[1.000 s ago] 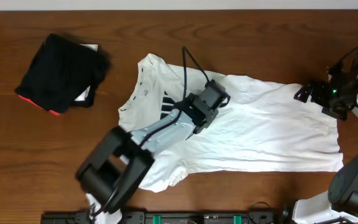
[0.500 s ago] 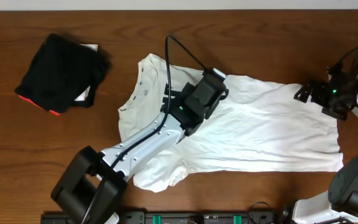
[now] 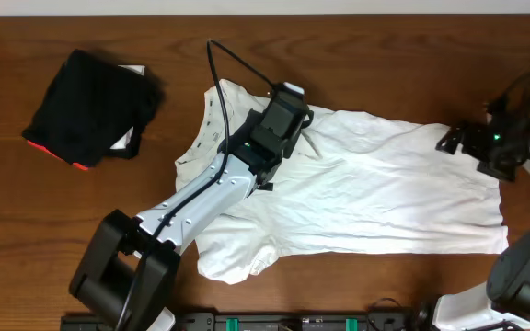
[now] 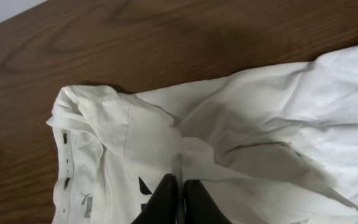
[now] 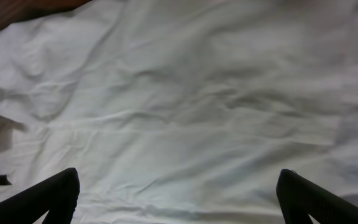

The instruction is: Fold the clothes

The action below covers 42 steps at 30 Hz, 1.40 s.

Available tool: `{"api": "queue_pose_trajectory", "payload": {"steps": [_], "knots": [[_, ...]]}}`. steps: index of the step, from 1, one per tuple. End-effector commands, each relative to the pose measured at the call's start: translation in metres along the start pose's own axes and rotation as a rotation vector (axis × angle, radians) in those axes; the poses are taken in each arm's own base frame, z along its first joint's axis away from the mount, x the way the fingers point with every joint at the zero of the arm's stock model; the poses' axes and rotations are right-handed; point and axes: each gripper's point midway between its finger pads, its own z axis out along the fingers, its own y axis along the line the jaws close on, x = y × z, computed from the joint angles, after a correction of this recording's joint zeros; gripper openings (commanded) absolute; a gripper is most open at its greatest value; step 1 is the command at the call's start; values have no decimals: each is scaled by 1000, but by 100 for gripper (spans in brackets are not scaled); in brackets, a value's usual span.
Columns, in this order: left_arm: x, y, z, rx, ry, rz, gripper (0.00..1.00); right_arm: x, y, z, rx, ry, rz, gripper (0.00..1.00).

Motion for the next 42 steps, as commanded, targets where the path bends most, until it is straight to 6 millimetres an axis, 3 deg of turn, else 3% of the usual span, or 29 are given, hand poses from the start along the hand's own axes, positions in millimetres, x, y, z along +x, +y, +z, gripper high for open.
{"api": "queue_pose_trajectory", "payload": {"steps": [1,3,5,9,12,17,22,29,42], "knots": [[-11,3,-5,-11,-25,-22,11,-7,-27,-10,12,-32,87,96],[-11,3,-5,-11,-25,-23,11,-7,-39,-12,16,-39,119,87],[-11,3,-5,-11,-25,-23,11,-8,-46,-15,6,-48,146,99],[-11,3,-5,-11,-25,-23,12,-28,-49,-21,-53,-138,128,99],[-10,4,-5,-11,-19,-21,11,-24,-79,-18,75,-126,124,97],[-2,4,-5,-15,12,-35,12,-18,-97,-5,117,-123,143,74],[-2,4,-5,-15,10,-36,12,-7,-97,15,91,-106,120,46],[-1,4,-5,-15,13,-35,13,0,-104,40,94,-128,113,41],[0,5,-5,-16,20,-32,15,-5,-107,50,102,-173,30,41]]}}
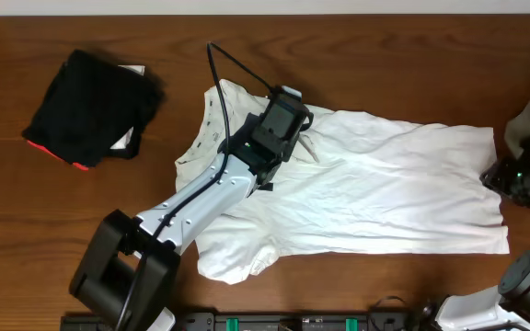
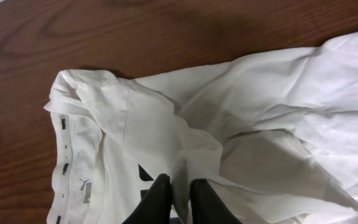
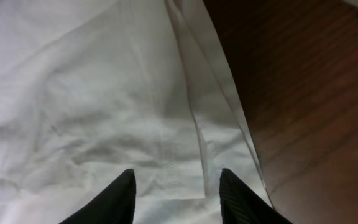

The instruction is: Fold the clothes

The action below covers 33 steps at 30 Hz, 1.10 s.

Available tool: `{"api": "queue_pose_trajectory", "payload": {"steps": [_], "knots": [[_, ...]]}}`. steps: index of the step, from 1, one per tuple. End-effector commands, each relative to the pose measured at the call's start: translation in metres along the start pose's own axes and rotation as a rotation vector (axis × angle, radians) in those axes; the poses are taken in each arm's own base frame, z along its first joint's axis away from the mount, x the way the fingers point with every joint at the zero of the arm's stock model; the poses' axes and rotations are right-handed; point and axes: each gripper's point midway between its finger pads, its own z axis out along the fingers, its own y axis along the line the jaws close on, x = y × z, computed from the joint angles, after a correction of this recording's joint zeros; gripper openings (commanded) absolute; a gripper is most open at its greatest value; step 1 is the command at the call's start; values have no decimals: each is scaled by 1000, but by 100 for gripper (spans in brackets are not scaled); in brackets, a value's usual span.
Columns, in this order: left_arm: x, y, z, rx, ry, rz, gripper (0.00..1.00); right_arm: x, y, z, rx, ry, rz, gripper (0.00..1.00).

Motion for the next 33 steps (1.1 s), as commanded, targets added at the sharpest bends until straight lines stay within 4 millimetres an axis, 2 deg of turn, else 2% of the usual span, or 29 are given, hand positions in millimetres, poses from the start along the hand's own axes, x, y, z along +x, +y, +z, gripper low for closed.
{"api": "queue_pose_trajectory", "payload": {"steps": [1,4,7,15,21,22,25,28,31,32,33], "knots": [[-10,3,-5,-10,-21,-21,15,3,-2,5,-2,9,-43,40],[-10,3,-5,-10,-21,-21,17,2,-2,5,-1,2,-44,34],[-10,3,-5,-10,-21,-21,17,3,-3,9,-1,6,-42,32],[-10,3,-5,-10,-20,-21,17,20,-5,31,-28,91,-18,35],[-8,3,-5,-11,-13,-18,17,24,-6,36,-29,111,-13,38],[-7,3,-5,-11,-11,-17,17,24,-6,36,-29,111,-8,36],[-6,4,-5,-12,-7,-16,17,24,-5,36,-32,111,2,19],[-4,3,-5,-9,2,-13,17,23,-5,36,-31,110,4,8],[-2,2,-5,-4,12,-10,17,23,-6,36,-30,108,19,3],[-1,2,-4,-5,13,-9,23,23,-6,36,-30,109,19,2],[-1,2,-4,-5,13,-9,24,23,-6,36,-30,109,18,2]]}}
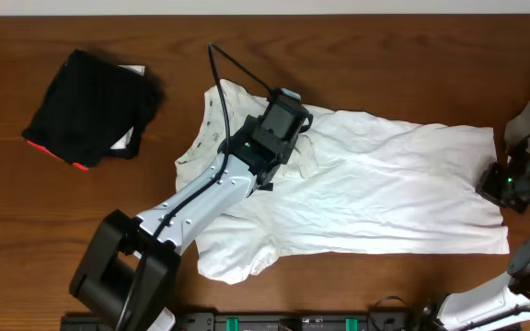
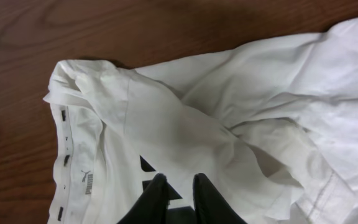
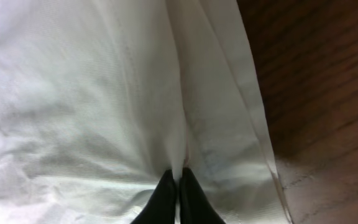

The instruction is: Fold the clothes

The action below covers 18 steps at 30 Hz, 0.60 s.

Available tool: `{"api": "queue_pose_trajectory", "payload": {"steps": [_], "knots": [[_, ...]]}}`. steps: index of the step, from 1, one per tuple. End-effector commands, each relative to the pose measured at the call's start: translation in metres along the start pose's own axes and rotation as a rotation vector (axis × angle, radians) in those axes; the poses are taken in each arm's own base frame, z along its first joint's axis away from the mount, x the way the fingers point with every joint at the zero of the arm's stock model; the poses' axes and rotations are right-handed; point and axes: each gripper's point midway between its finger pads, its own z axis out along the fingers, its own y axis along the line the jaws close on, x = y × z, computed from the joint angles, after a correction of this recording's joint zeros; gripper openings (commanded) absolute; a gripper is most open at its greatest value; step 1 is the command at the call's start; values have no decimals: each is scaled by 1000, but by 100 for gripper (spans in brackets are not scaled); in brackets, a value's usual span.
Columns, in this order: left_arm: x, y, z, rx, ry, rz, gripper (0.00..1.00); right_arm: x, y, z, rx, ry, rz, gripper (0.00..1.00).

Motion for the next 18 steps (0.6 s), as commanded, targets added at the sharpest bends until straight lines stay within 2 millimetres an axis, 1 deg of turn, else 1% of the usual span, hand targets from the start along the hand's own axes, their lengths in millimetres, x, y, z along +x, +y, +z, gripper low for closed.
{"api": "queue_pose_trajectory", "payload": {"steps": [1,3,7,8,12,15,18], "knots": [[-10,1,-4,0,-21,-22,24,4,-1,3,-13,12,17,3],[-9,-1,-4,12,-18,-21,25,4,-1,3,-13,11,17,6],[-5,-23,-4,136,6,-18,27,4,-1,3,-14,12,41,7],[-3,-26,-2,150,12,-16,27,4,0,3,-20,11,43,6],[5,-29,7,151,40,-9,27,-2,14,-1,-97,-3,41,7],[12,-30,14,147,62,-3,27,-7,16,-8,-102,4,43,7],[14,-31,16,146,69,-1,27,-13,18,-17,-102,9,44,7]]}}
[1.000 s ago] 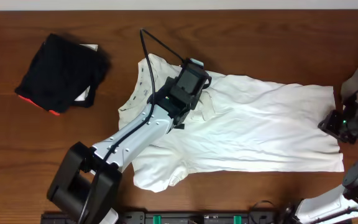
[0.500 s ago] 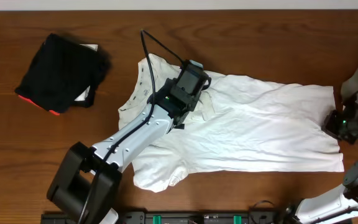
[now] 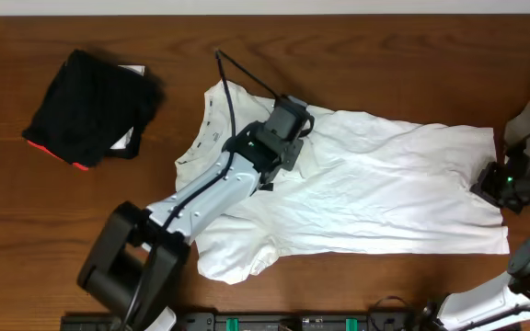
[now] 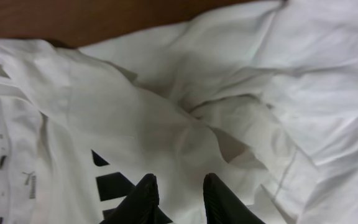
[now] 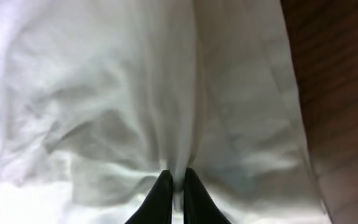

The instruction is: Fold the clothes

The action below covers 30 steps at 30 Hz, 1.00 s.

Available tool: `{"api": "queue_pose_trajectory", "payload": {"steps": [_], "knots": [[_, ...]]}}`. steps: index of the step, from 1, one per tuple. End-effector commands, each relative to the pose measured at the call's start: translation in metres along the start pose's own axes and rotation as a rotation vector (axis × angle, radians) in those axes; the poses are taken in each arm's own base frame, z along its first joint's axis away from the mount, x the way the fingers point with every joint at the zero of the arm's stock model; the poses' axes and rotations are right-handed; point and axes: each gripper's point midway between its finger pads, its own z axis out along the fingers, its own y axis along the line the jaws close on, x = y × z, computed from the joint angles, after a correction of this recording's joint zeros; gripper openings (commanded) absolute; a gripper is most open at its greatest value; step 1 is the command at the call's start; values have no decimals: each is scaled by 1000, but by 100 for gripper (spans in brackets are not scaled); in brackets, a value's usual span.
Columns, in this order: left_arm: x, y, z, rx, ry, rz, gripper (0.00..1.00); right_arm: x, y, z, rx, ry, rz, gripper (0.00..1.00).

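Observation:
A white t-shirt (image 3: 375, 193) lies spread across the table, collar to the left, hem to the right. My left gripper (image 3: 288, 138) hovers over its upper chest near a folded sleeve; in the left wrist view the left gripper (image 4: 180, 182) stands open over the black print (image 4: 107, 180), holding nothing. My right gripper (image 3: 488, 184) is at the hem on the right. The right wrist view has the right gripper (image 5: 178, 180) shut on a pinched ridge of white cloth (image 5: 185, 124).
A folded black garment (image 3: 90, 106) lies at the far left. Another pale cloth shows at the right edge. Bare brown tabletop (image 3: 53, 211) surrounds the shirt.
My left gripper has opened and let go of the fold of shirt, which now lies loose on the chest. My right gripper stays shut on the hem and has pulled it slightly left.
At first my left gripper was shut on a fold near the collar and my right gripper hung open over the shirt's body. Then the right gripper was open at the hem, later shut on it. The left's fold lay further over the chest, and is now released.

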Motion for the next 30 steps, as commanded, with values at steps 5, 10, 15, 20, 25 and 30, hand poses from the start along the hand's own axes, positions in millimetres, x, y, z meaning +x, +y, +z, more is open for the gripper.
{"api": "queue_pose_trajectory", "payload": {"steps": [5,10,15,20,25,30], "knots": [[-5,-3,2,15,-5,-12,27,-25,14,-21,-63,-40,6,6],[-5,-3,2,15,-5,-12,29,-27,15,-22,-69,-43,5,5],[-2,-6,2,18,3,-5,37,-26,15,-22,-69,-43,5,4],[-1,-17,2,32,-1,14,45,-26,15,-22,-69,-42,6,4],[4,-31,8,46,7,29,45,-25,15,-22,-69,-38,7,5],[20,-31,29,28,58,-118,46,-26,15,-22,-69,-40,7,5]]}}
